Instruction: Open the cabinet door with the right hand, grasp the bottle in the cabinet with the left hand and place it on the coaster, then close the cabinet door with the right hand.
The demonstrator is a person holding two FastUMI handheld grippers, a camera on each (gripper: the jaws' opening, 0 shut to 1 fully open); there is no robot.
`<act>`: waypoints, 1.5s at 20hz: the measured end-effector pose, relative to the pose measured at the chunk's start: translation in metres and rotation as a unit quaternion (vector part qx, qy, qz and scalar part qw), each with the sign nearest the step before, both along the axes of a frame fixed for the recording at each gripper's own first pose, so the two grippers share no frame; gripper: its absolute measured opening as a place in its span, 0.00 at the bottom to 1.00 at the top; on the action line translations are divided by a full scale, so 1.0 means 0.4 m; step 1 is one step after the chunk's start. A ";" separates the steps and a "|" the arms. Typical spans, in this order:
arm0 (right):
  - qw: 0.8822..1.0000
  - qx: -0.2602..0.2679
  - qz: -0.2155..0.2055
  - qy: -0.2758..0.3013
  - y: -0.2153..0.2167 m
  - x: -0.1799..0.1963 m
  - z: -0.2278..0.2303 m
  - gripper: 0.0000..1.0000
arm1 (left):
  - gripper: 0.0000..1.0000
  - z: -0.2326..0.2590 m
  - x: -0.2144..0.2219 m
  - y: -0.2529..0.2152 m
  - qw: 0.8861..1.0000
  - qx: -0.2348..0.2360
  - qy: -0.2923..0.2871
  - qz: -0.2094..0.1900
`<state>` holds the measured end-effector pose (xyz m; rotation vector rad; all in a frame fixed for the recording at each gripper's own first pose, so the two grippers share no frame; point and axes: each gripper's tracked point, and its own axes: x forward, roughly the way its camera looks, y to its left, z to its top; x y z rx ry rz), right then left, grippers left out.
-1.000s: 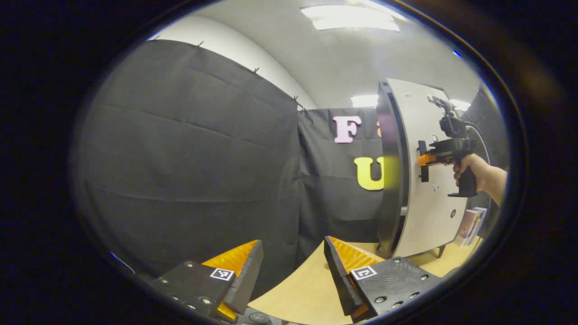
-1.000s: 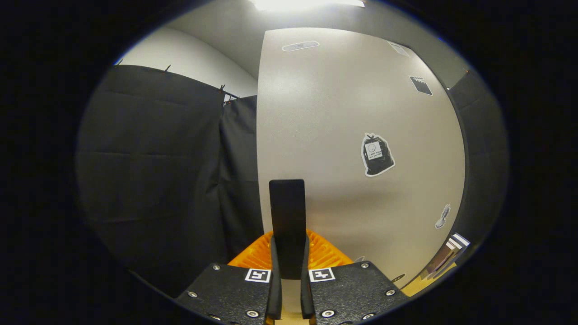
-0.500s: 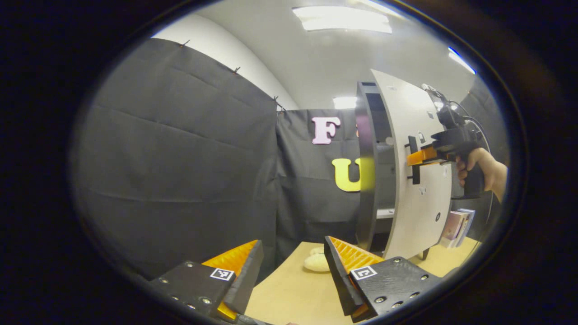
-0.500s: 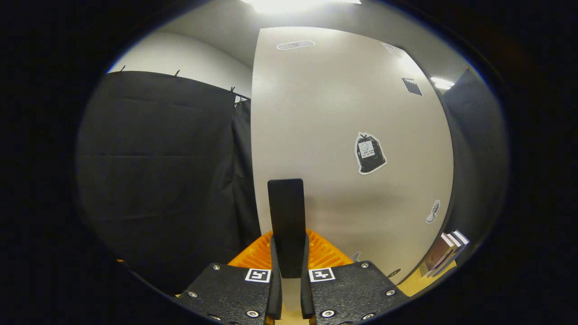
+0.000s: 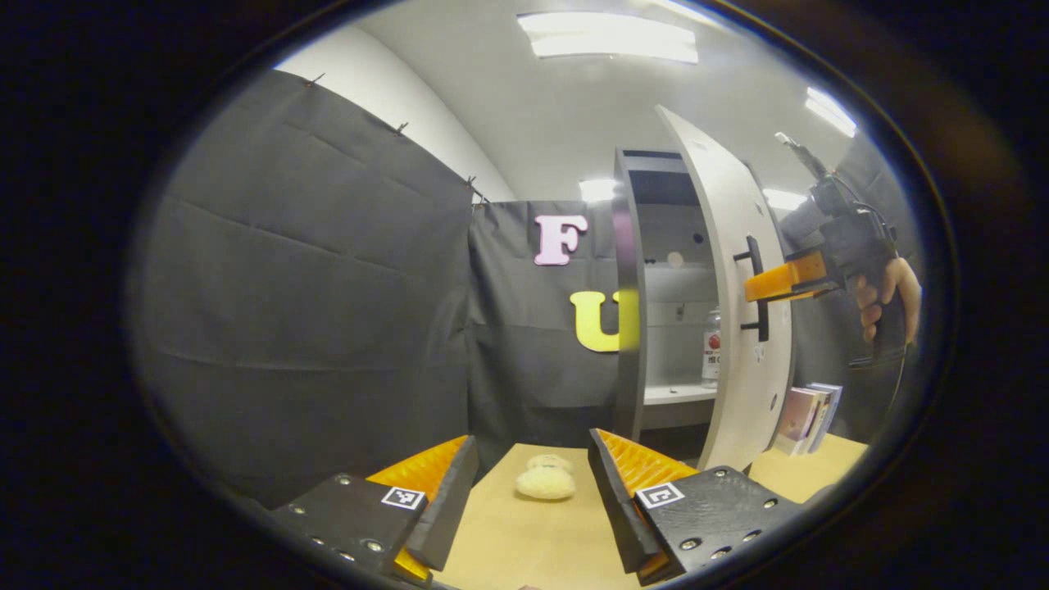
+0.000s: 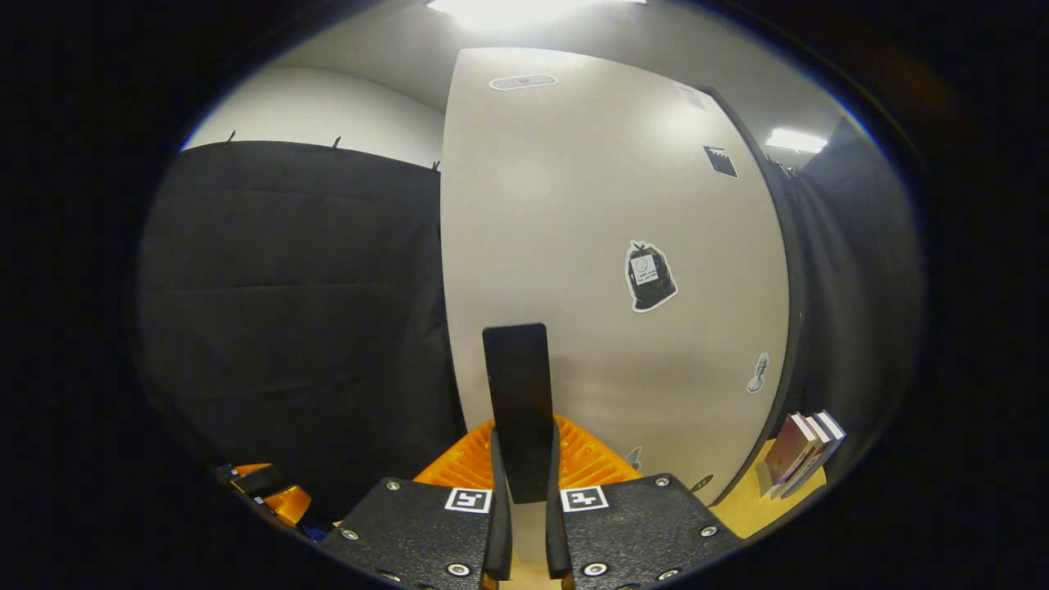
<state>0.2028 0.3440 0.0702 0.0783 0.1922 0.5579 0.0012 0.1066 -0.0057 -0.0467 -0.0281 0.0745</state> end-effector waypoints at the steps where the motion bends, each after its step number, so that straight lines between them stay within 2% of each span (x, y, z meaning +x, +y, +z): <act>1: 1.000 0.001 0.004 0.001 -0.007 -0.003 0.001 0.17 | 0.83 0.007 0.007 -0.017 1.000 0.002 -0.002 -0.003; 6: 1.000 0.008 0.021 0.002 -0.037 -0.021 0.005 0.17 | 0.83 0.033 0.008 -0.112 1.000 0.006 -0.009 -0.022; 11: 1.000 0.015 0.020 0.004 -0.082 -0.041 0.009 0.16 | 0.83 0.053 0.009 -0.214 0.999 0.012 -0.017 -0.046; 12: 1.000 0.017 0.017 0.002 -0.094 -0.046 0.012 0.16 | 0.80 0.058 0.016 -0.241 0.998 0.013 -0.018 -0.051; 13: 1.000 0.014 0.015 0.000 -0.106 -0.051 0.014 0.16 | 0.78 0.061 0.019 -0.265 0.998 0.014 -0.019 -0.058; 19: 1.000 0.006 -0.005 -0.005 -0.192 -0.076 0.020 0.16 | 0.78 0.074 0.016 -0.396 0.995 0.009 -0.023 -0.093; 25: 0.999 0.004 -0.036 -0.008 -0.335 -0.104 0.023 0.15 | 0.78 0.077 0.034 -0.509 0.993 0.003 -0.019 -0.119; 26: 0.999 0.007 -0.043 -0.007 -0.342 -0.108 0.024 0.15 | 0.83 0.076 0.037 -0.530 0.992 0.002 -0.019 -0.124; 30: 0.997 0.021 -0.068 -0.004 -0.427 -0.094 0.019 0.13 | 0.83 0.082 0.033 -0.611 0.990 0.009 -0.021 -0.140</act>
